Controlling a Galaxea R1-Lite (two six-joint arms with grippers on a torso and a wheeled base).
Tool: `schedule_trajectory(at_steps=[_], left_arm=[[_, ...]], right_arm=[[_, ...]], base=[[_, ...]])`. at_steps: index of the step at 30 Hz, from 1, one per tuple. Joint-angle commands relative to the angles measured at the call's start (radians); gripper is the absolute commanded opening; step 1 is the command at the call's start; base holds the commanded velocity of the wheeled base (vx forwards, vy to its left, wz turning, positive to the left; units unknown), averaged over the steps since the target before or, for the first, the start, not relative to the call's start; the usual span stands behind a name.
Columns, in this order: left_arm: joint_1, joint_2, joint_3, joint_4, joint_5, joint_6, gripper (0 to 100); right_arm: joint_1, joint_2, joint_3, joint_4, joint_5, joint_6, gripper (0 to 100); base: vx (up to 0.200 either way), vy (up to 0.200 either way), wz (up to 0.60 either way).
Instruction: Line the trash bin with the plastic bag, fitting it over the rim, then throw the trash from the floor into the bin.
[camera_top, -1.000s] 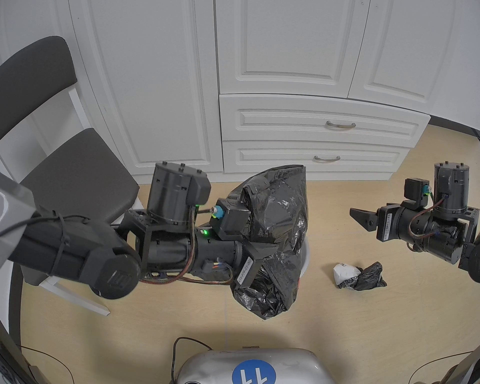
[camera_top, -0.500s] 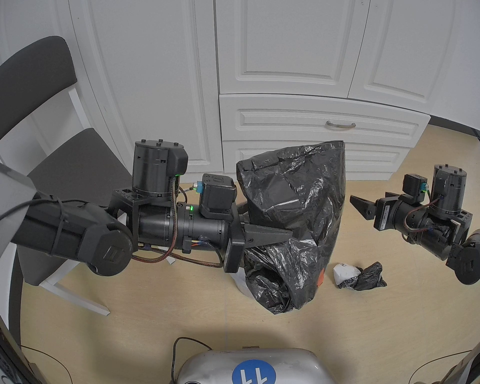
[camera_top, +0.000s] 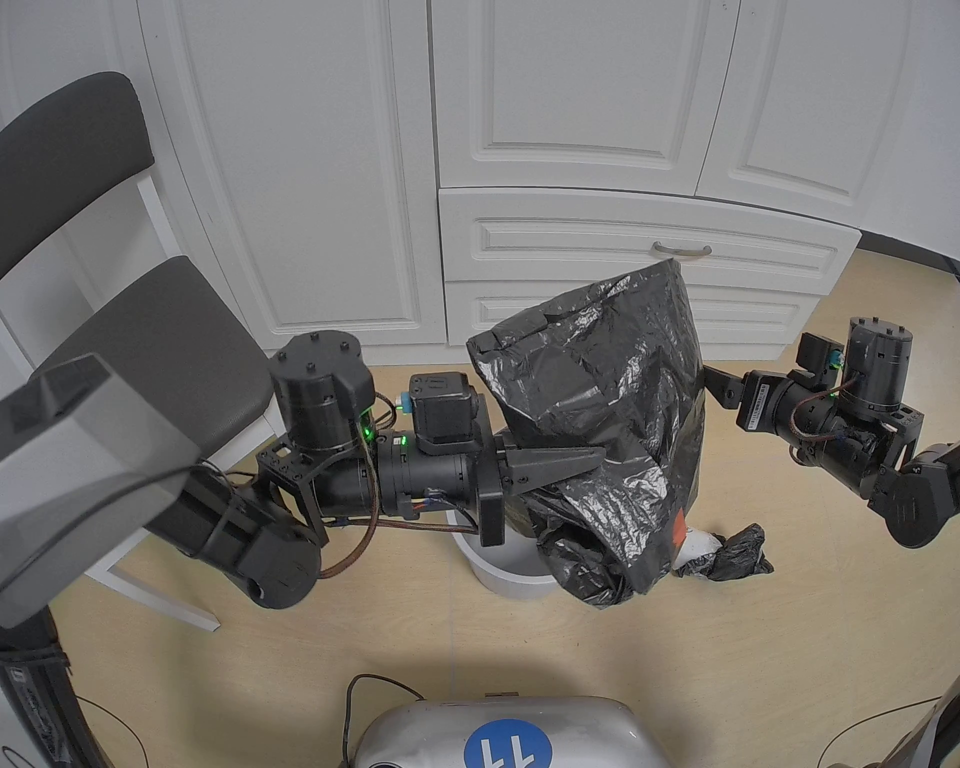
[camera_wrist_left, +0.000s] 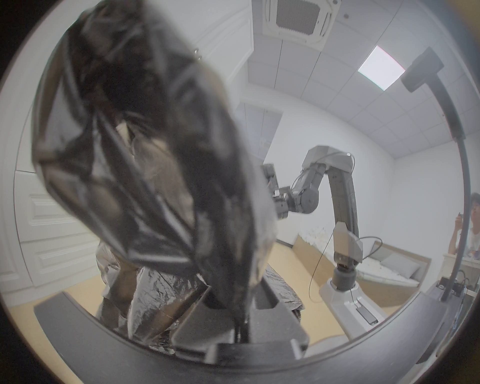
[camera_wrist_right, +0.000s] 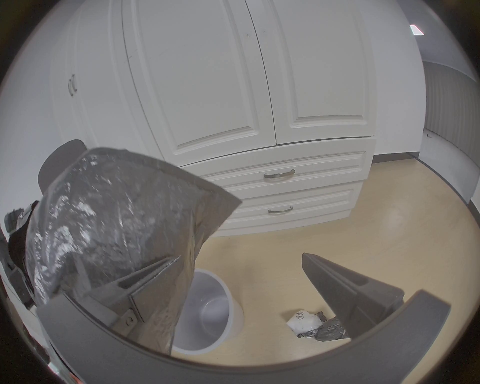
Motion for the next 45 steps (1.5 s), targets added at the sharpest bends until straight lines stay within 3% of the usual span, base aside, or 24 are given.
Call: schedule_trajectory(at_steps=[1,15,29,34,40,45], left_arm=[[-0.006,0.301,0.024,-0.371,-0.02,-0.287,0],[0.025,0.47,-0.097,-0.355,-0.046,-0.259,0],[0.08,0.393,0.028,-0.355,-0.046,-0.254,0],[0.109,0.336,0.131,-0.355,-0.046,-0.233,0],[0.115,0.319,0.174,-0.354,-0.046,-0.213,0],[0.149,0.293,0.228,-0.354,-0.046,-0.202,0]], right_arm=[[-0.005,0.055,-0.045,-0.004,-0.001,0.049,100],[-0.053,0.15,-0.143,-0.081,0.001,0.161,100],[-0.074,0.344,-0.271,-0.073,0.007,0.165,100],[-0.024,0.473,-0.377,-0.067,0.013,0.243,100],[0.045,0.553,-0.435,-0.067,0.018,0.274,100],[0.139,0.595,-0.444,-0.063,0.061,0.286,100]], base=[[0.0,0.0,0.0],[0.0,0.0,0.0],[0.0,0.0,0.0],[0.0,0.0,0.0],[0.0,0.0,0.0],[0.0,0.0,0.0]])
